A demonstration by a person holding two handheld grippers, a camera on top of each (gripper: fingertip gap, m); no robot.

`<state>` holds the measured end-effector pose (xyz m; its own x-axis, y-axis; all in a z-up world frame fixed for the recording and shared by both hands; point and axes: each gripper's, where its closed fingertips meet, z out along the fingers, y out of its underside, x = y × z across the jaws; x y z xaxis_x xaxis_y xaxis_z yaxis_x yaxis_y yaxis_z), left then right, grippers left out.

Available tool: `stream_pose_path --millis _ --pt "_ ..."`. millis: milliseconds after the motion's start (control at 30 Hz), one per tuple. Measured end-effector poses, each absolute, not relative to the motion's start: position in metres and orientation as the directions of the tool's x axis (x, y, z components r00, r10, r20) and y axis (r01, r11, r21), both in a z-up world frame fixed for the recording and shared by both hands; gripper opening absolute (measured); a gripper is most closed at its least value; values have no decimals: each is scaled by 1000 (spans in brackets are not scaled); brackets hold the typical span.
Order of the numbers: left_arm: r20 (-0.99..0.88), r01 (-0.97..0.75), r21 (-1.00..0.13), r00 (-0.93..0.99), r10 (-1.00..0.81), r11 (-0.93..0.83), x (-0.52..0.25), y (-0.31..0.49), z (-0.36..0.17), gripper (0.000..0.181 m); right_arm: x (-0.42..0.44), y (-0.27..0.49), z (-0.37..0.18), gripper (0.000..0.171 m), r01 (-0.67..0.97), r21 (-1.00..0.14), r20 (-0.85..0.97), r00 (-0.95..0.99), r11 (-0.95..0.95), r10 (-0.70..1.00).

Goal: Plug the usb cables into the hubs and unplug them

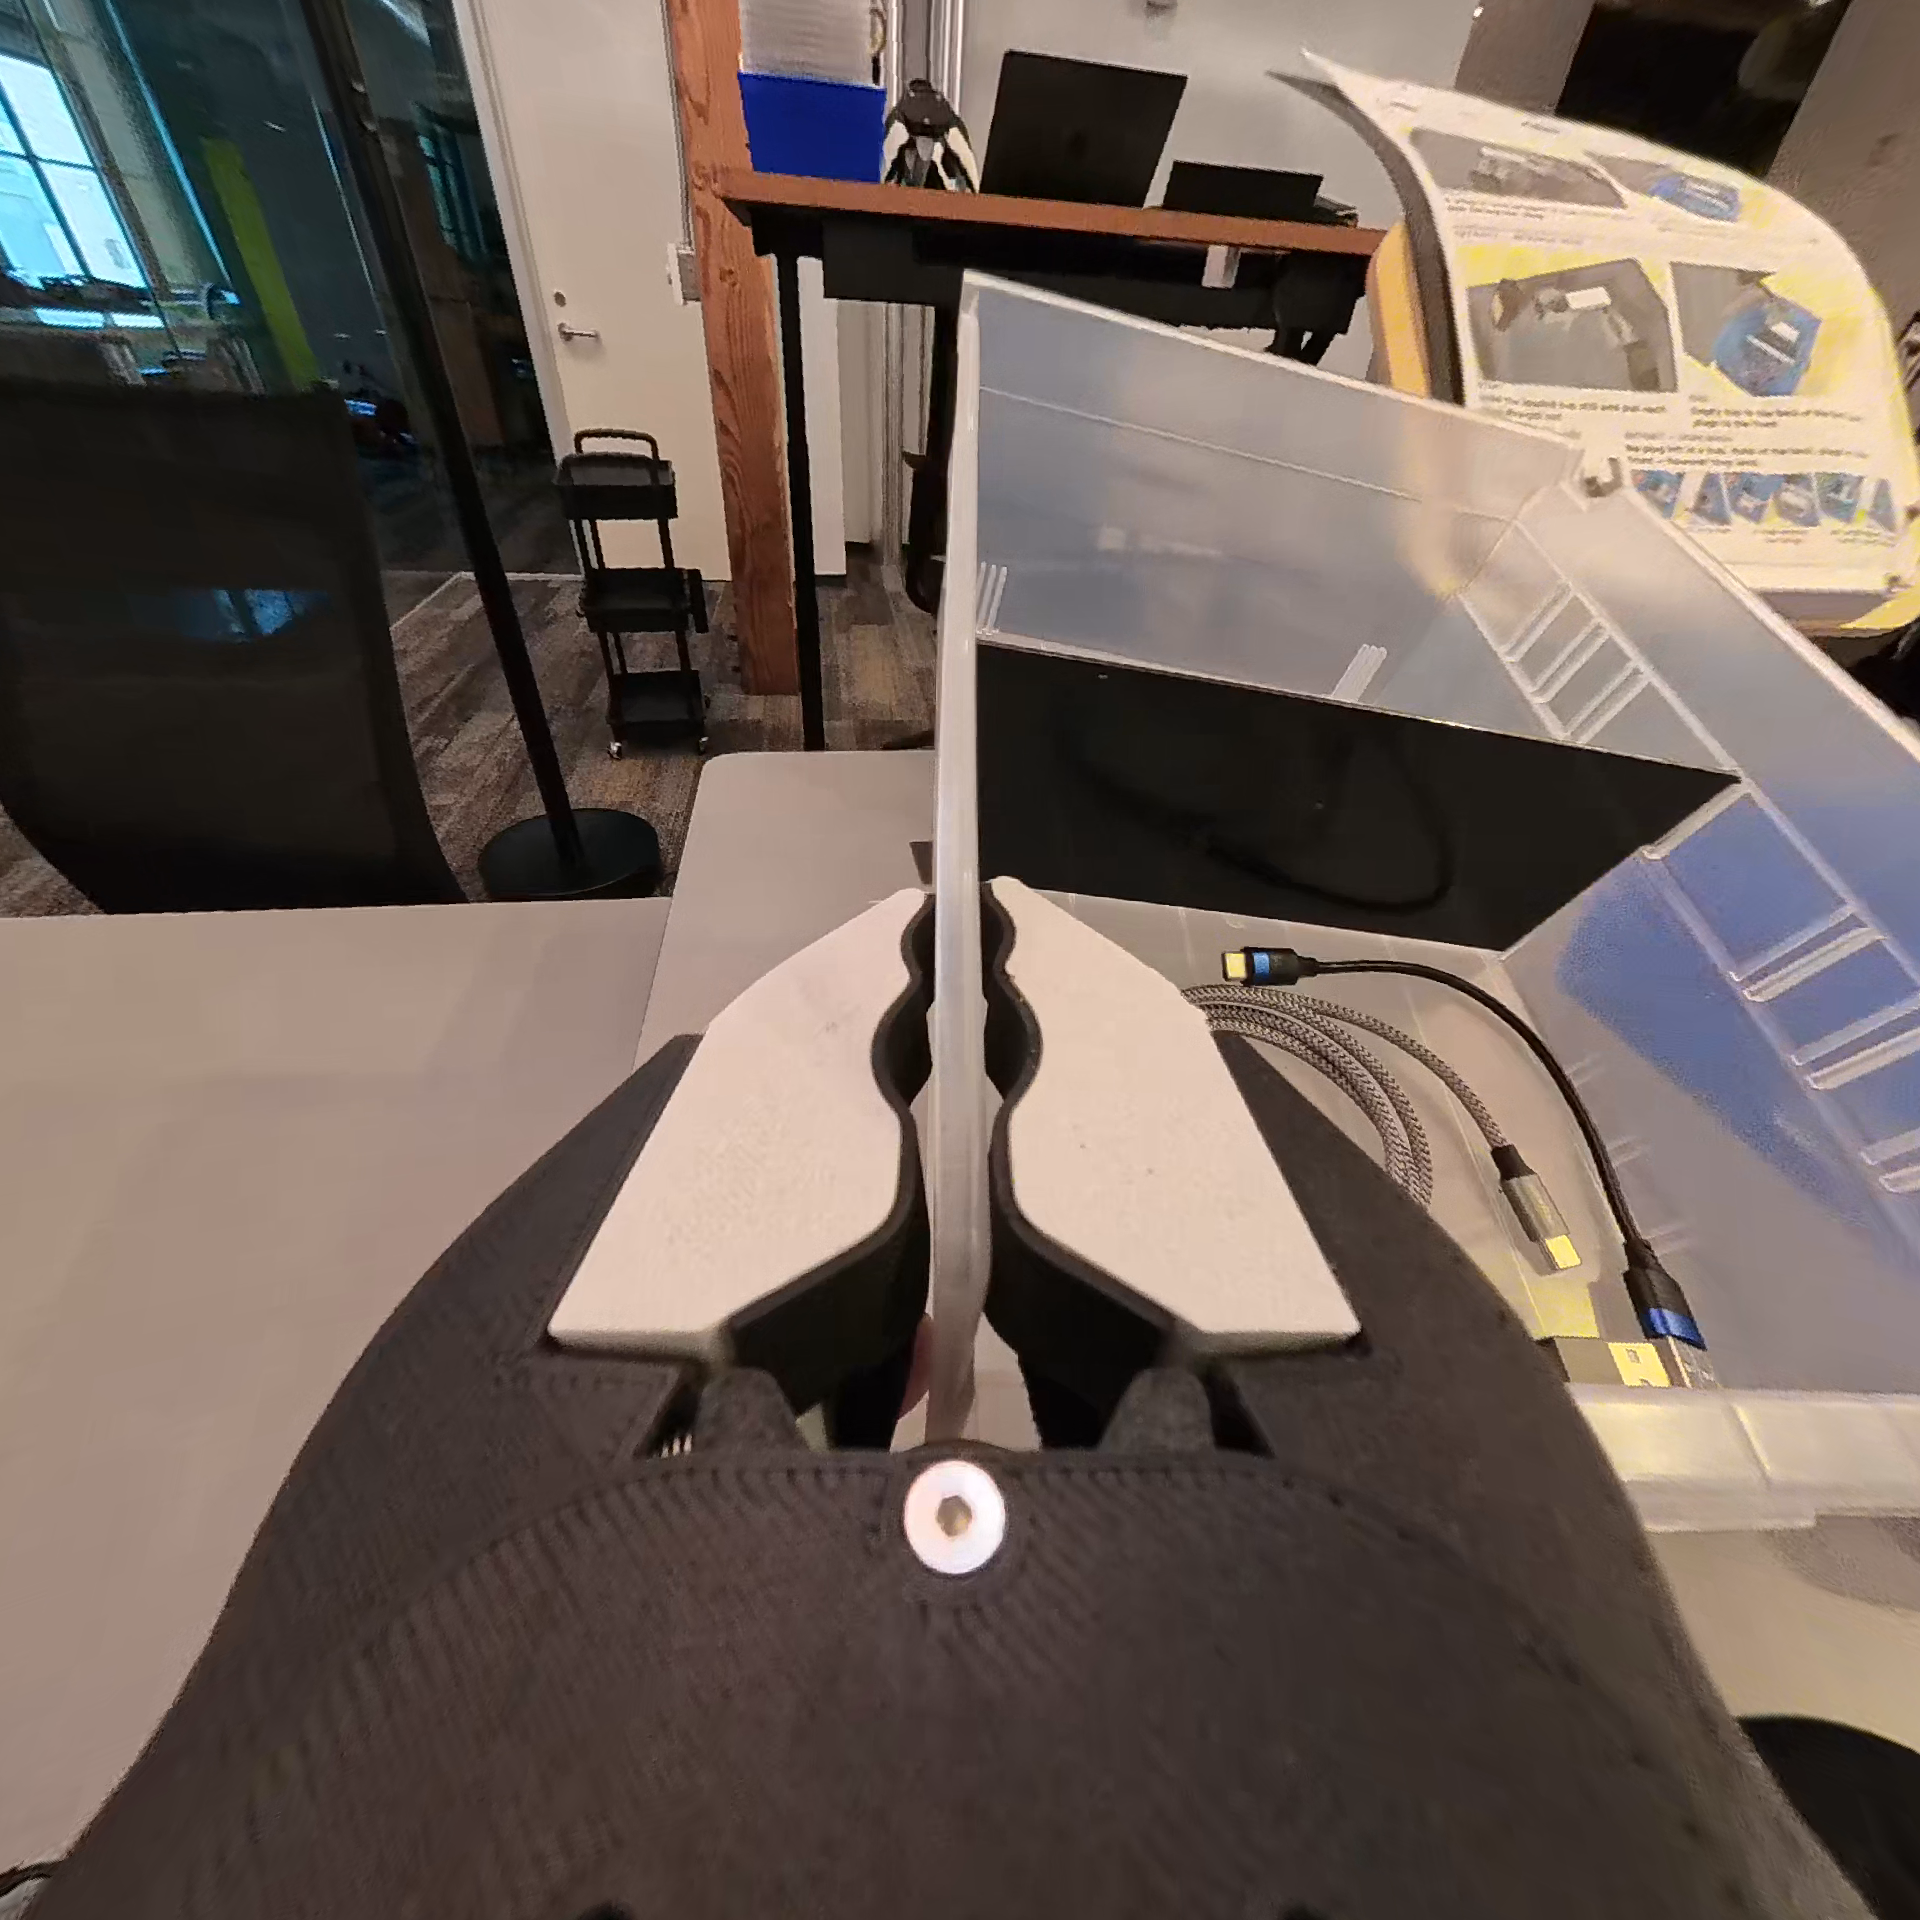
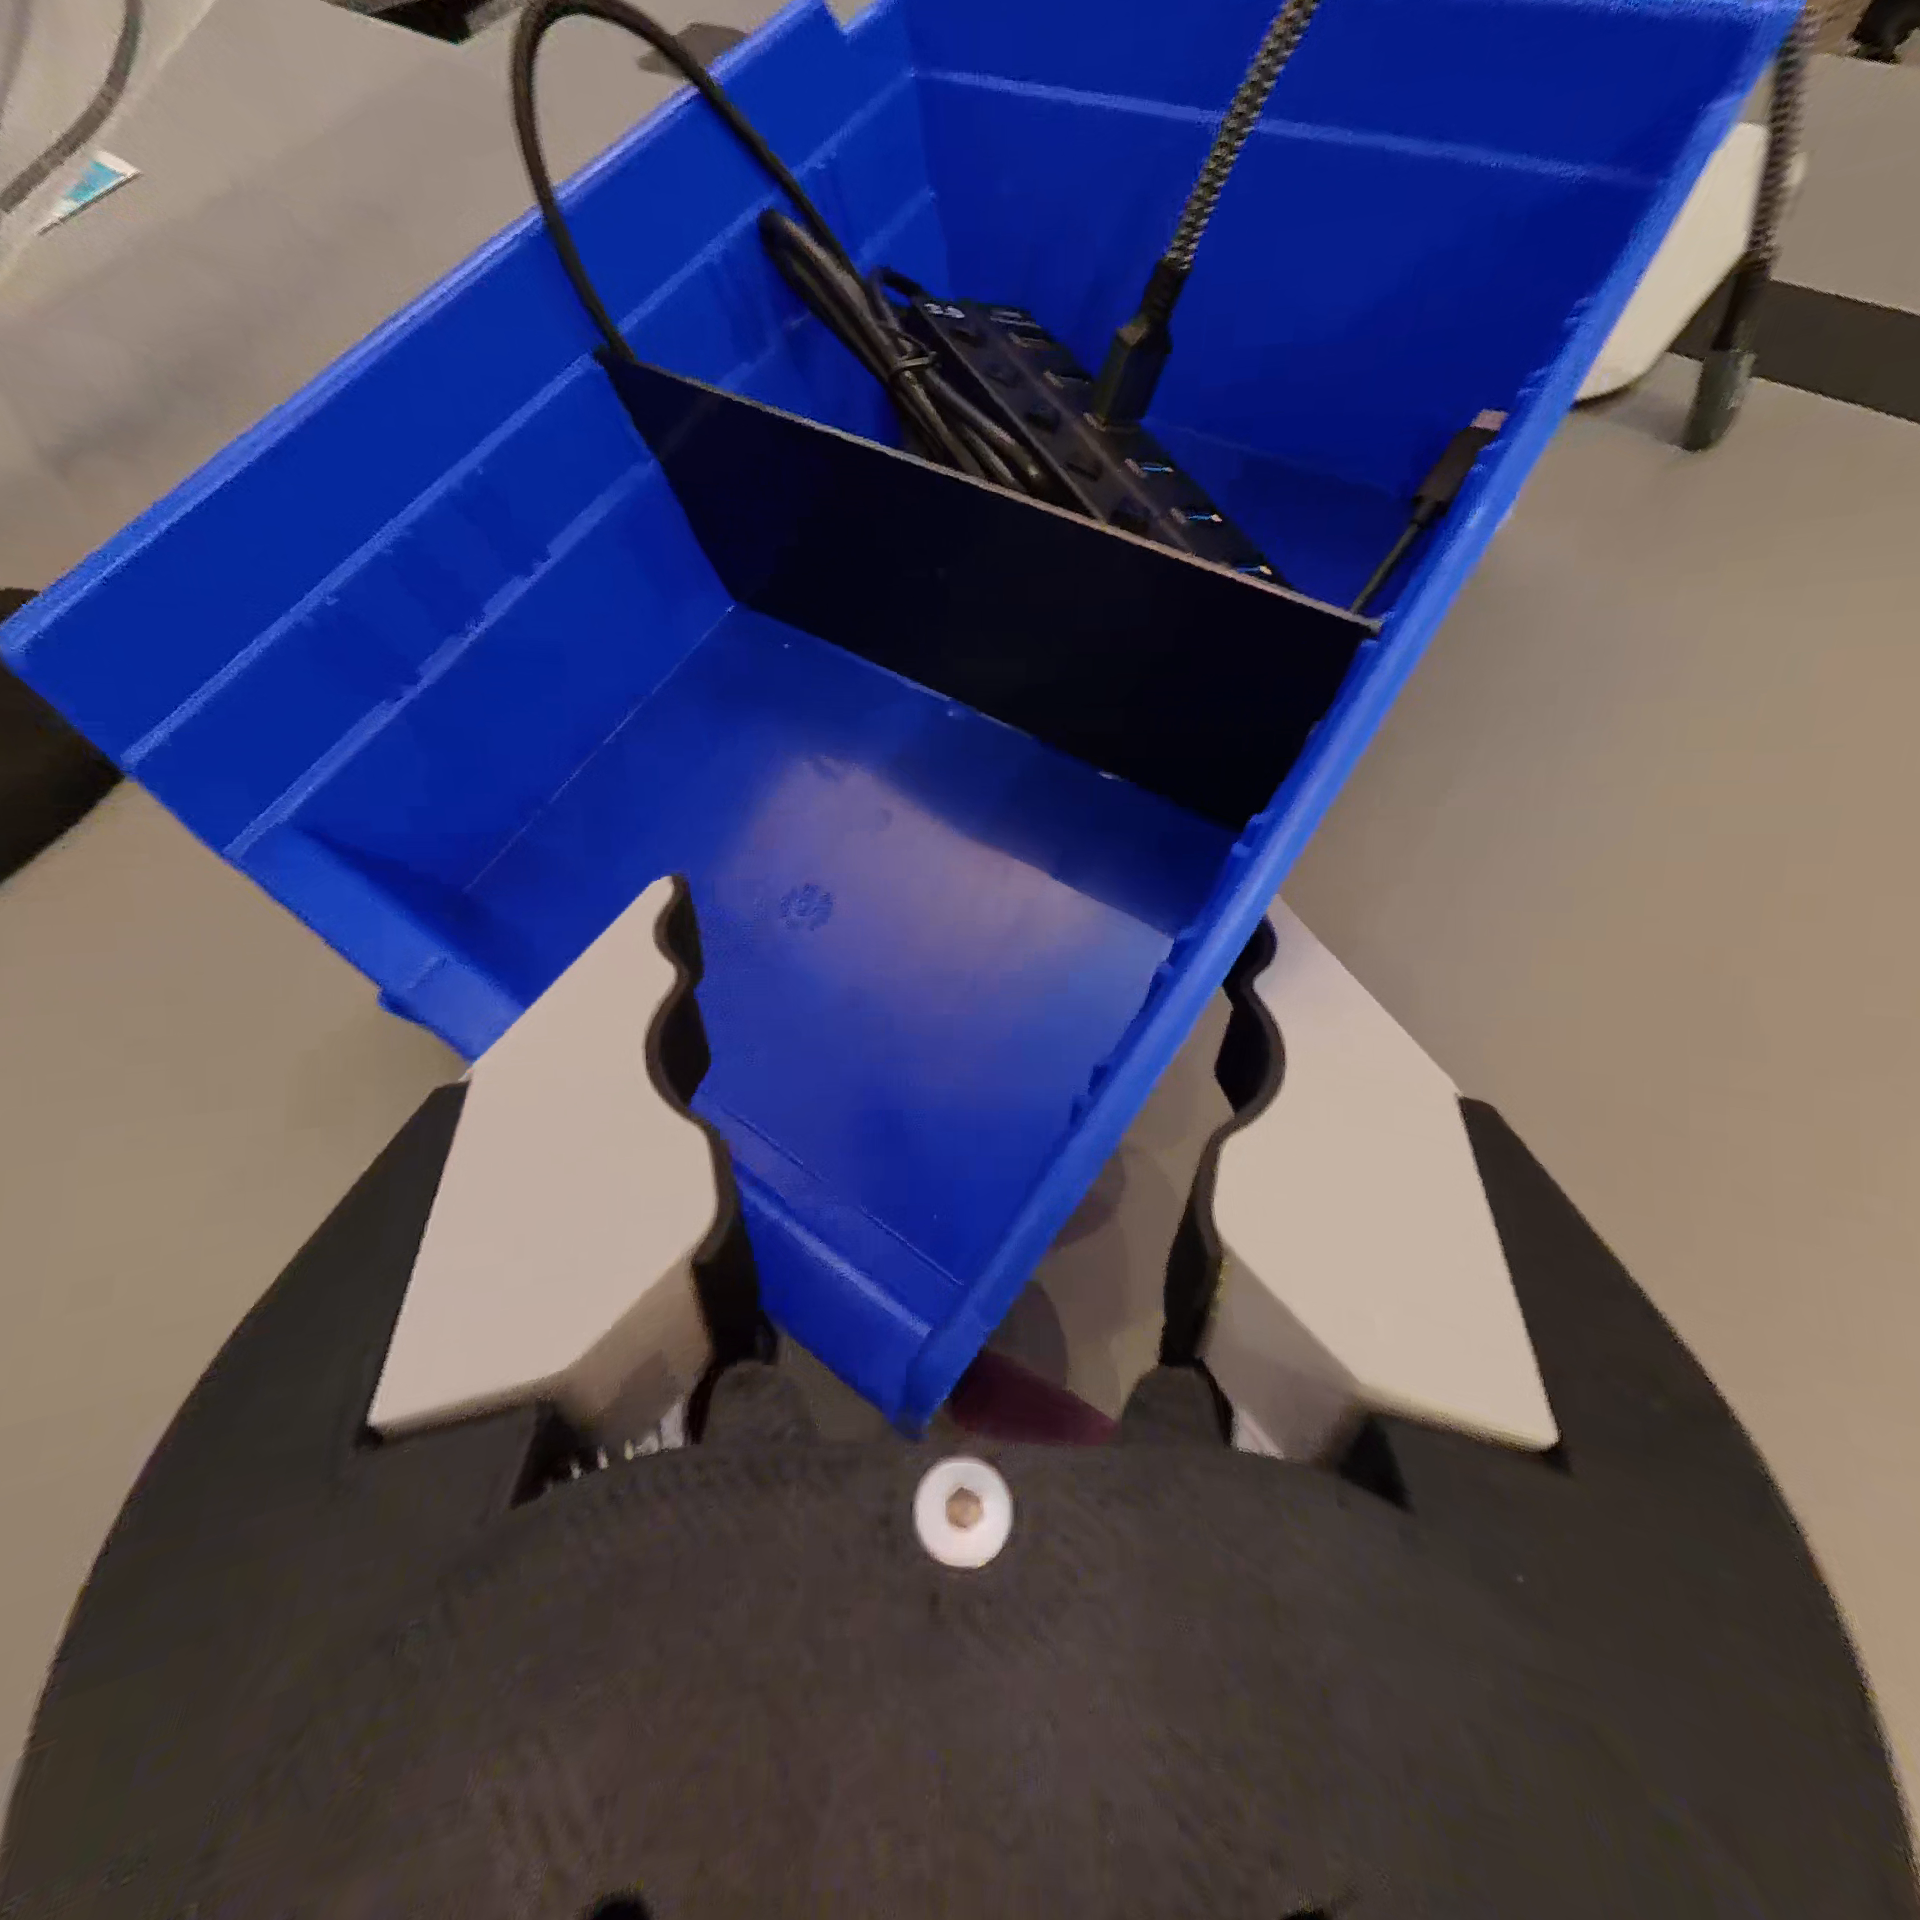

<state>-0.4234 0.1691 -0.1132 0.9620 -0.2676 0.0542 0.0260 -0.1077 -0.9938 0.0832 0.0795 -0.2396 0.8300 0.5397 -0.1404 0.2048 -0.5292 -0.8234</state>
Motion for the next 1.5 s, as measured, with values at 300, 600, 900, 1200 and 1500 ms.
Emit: stream_pose_path --millis 300,600,900,1200,1500 --pt "93 71 -994 953 -289 -85 -427 154 -98 6 36 90 -240 86 237 -823 -129 806 -516 577" --pt "117 102 -992 953 -281 -70 -438 141 -94 6 -21 106 -241 89 260 -822 -133 777 -507 616" --pt "150 144 -989 951 -270 -43 -449 134 -89 6 -93 126 -239 91 242 -835 -164 748 -495 643" --pt "150 154 -988 966 -209 4 -473 124 -80 6 -168 142 -239 96 232 -839 -198 713 -492 673" --pt "210 224 -972 964 -164 72 -500 106 -69 6 -244 151 -239 104 221 -847 -222 679 -483 700"
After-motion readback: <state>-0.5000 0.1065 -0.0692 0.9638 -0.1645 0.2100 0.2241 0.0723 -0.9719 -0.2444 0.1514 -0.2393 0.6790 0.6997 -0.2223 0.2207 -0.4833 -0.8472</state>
